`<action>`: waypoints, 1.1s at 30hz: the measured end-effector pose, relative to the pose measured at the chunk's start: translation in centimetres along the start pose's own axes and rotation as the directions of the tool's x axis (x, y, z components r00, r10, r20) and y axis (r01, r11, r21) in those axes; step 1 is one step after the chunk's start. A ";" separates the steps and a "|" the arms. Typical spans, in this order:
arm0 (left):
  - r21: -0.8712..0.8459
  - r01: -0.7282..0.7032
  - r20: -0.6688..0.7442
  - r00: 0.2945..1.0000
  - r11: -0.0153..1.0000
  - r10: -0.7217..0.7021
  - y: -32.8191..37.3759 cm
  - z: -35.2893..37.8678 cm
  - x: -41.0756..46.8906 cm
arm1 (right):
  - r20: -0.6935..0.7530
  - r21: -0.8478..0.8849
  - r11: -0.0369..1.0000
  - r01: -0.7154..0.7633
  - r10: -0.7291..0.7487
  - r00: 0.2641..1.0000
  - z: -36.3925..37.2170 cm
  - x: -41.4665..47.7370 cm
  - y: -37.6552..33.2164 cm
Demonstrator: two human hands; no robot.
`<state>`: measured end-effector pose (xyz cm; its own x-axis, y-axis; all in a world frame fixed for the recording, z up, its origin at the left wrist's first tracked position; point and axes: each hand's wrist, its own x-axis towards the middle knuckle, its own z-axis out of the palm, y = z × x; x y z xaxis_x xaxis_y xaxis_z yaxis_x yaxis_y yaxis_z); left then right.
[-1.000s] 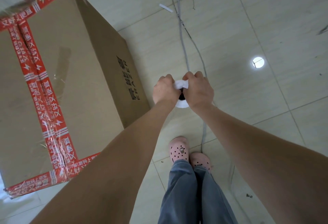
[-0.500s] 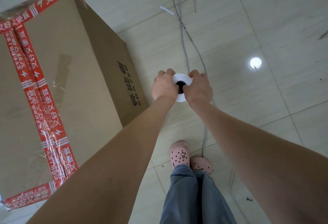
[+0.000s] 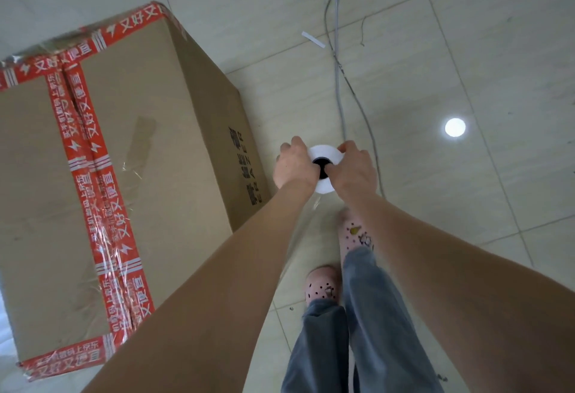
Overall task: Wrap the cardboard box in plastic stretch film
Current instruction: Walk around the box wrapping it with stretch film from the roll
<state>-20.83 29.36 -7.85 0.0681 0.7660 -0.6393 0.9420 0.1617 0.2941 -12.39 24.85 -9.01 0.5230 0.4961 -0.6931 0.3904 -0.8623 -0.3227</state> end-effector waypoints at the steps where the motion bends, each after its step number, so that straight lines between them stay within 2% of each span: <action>1: 0.055 -0.047 0.011 0.999 0.997 0.046 0.2 0.1 0.2 | 0.002 -0.018 1.000 0.021 -0.021 1.000 -0.1 0.3 -0.1; 4: 0.110 -0.102 0.038 0.994 0.989 0.098 0.6 -0.4 1.4 | 0.011 -0.043 0.996 0.084 -0.084 0.996 -0.5 1.0 -0.8; 11: 0.089 -0.010 0.033 0.999 0.996 0.007 1.4 -3.8 3.6 | 0.044 -0.259 0.935 0.241 -0.238 0.970 -2.0 3.0 -4.6; 16: 0.047 0.114 -0.019 0.993 0.992 -0.113 1.1 -5.9 6.0 | 0.134 -0.383 0.818 0.429 -0.411 0.902 -2.0 4.8 -9.3; 19: 0.015 0.146 -0.058 0.988 0.989 -0.145 0.5 -6.4 7.1 | 0.185 -0.380 0.767 0.517 -0.485 0.855 -1.7 5.3 -11.0; 21: 0.054 0.115 -0.074 0.991 0.992 -0.110 0.4 -6.6 7.8 | 0.131 -0.316 0.840 0.442 -0.423 0.897 -1.2 5.1 -11.1; 23: 0.148 0.032 -0.066 0.998 0.989 -0.022 0.8 -6.6 8.1 | 0.105 -0.165 0.956 0.242 -0.227 0.968 -0.8 5.1 -10.4; 25: 0.292 -0.096 -0.014 0.994 0.952 0.105 1.2 -6.1 8.4 | 0.134 -0.036 0.996 0.082 -0.076 0.988 -0.3 5.2 -9.5; 26: 0.361 -0.164 0.015 0.985 0.918 0.170 1.4 -5.8 8.4 | 0.133 -0.019 0.998 0.066 -0.063 0.989 -0.2 5.4 -9.2; 29: 0.432 -0.226 0.022 0.970 0.873 0.240 1.3 -6.1 8.9 | 0.094 -0.088 0.983 0.161 -0.152 0.984 -0.3 5.5 -9.6; 31: 0.378 -0.156 -0.019 0.984 0.913 0.176 1.0 -6.9 9.4 | 0.105 -0.168 0.949 0.267 -0.252 0.962 -0.7 5.6 -10.9; 33: 0.249 -0.044 -0.078 0.995 0.967 0.065 0.7 -7.7 10.0 | 0.127 -0.255 0.889 0.381 -0.360 0.924 -1.2 6.1 -12.7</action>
<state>-21.99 41.91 -8.51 0.1034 0.8211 -0.5614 0.9903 -0.0322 0.1353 -13.28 38.92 -8.36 0.2467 0.7562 -0.6060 0.7394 -0.5511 -0.3868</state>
